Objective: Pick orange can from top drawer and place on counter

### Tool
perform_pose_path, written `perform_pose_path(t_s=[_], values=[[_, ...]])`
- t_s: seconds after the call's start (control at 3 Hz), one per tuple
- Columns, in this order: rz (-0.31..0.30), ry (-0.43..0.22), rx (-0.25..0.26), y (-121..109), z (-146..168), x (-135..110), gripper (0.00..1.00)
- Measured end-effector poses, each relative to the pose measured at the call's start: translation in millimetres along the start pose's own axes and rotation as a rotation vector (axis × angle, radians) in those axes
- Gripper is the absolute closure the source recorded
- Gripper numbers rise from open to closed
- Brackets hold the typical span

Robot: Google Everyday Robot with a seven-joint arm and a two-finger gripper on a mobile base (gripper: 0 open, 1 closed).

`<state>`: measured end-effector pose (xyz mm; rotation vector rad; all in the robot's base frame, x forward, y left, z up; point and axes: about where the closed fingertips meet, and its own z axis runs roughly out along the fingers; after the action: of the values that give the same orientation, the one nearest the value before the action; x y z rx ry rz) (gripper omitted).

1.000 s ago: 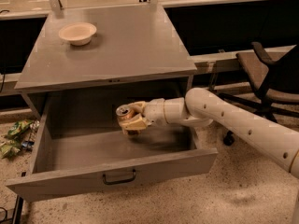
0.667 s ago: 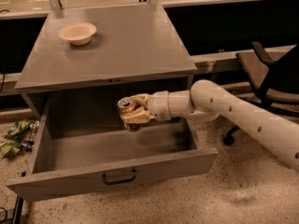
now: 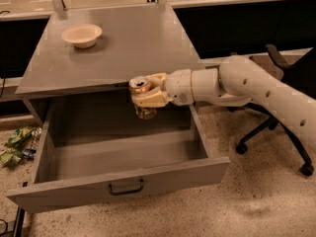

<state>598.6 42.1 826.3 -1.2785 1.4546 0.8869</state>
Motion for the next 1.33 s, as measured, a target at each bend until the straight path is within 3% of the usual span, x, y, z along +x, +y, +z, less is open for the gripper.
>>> perform_pose_path(t_s=[0.33, 0.67, 1.0, 1.33], values=[[-0.037, -0.014, 0.051, -16.7, -31.7, -54.4, 1.0], [-0.095, -0.016, 0.152, -61.7, -51.9, -76.2, 1.0], [-0.1, -0.05, 0.262, -136.8, -44.6, -73.4, 1.0], [-0.085, -0.104, 0.331, -199.8, -26.5, -83.6, 1.0]])
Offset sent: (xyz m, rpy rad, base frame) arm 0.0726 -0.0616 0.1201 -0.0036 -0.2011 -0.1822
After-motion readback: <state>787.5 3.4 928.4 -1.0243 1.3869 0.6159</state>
